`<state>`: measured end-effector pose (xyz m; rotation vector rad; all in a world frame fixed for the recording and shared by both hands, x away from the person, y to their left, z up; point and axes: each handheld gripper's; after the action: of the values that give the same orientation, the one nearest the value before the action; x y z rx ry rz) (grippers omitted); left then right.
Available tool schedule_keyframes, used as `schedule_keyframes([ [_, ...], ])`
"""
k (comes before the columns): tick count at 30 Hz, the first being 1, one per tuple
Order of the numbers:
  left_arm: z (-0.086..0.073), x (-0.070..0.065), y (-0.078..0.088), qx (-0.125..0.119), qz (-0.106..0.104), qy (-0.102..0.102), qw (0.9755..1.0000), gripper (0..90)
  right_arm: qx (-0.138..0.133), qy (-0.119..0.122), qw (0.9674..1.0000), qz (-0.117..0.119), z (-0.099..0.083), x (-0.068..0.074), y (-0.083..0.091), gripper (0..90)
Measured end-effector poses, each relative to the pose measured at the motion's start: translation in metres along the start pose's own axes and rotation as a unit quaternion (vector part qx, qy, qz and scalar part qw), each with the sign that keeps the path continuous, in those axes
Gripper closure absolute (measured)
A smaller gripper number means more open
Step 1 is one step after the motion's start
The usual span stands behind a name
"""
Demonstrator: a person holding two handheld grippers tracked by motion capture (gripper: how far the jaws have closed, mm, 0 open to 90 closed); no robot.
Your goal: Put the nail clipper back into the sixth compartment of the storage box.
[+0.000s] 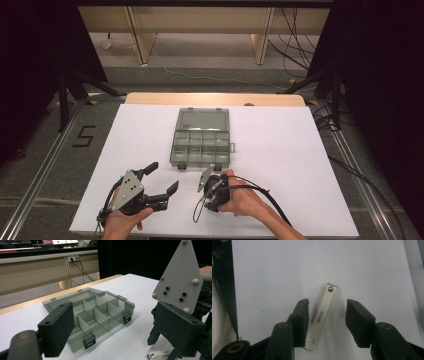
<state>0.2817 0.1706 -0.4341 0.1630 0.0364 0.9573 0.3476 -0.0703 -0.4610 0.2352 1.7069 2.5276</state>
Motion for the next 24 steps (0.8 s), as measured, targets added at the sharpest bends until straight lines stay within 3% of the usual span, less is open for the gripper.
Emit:
schedule_keyframes([
  [24, 0.0001, -0.0003, 0.0003, 0.001, 0.001, 0.0, 1.0, 15.8, 0.033, 0.0, 0.9994, 0.007, 0.0093, 0.005, -0.0053, 71.1],
])
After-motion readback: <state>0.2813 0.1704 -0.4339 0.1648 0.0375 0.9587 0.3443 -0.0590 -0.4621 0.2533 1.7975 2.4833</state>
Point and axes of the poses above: each handheld gripper's, and its own axes: y roughly backward along the jaws, z roughly out of its top, x roughly to its left, and after that the axes turned 6 degrees about z, right-handed
